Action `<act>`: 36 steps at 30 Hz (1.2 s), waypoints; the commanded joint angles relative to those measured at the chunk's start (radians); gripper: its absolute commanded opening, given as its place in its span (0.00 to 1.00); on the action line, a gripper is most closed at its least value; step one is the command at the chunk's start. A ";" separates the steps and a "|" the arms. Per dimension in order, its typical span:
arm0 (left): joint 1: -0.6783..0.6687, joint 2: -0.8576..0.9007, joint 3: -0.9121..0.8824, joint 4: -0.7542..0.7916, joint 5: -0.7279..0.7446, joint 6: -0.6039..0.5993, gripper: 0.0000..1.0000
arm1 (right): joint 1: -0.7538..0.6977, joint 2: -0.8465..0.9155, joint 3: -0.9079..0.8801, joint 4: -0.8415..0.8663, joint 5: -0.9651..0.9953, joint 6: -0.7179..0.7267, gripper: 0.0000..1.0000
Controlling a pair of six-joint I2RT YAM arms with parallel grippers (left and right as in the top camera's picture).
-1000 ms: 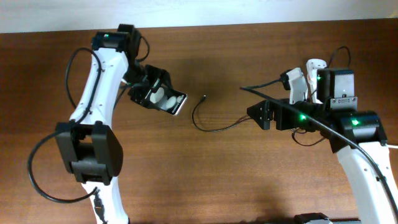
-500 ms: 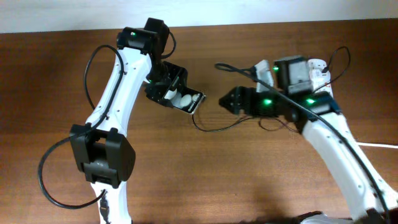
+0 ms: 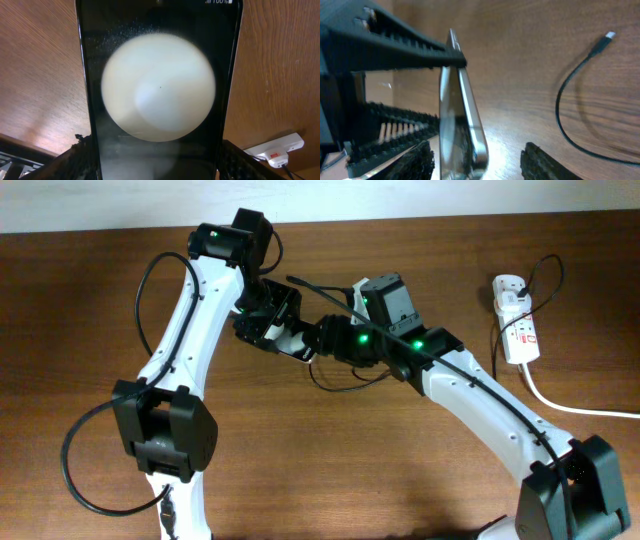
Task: Plug charger to phone and switch on socket
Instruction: 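Grasp the phone's side edge with the right gripper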
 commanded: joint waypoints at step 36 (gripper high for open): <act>-0.002 0.003 0.029 -0.005 0.027 -0.013 0.00 | 0.080 0.108 0.015 0.214 0.010 0.237 0.04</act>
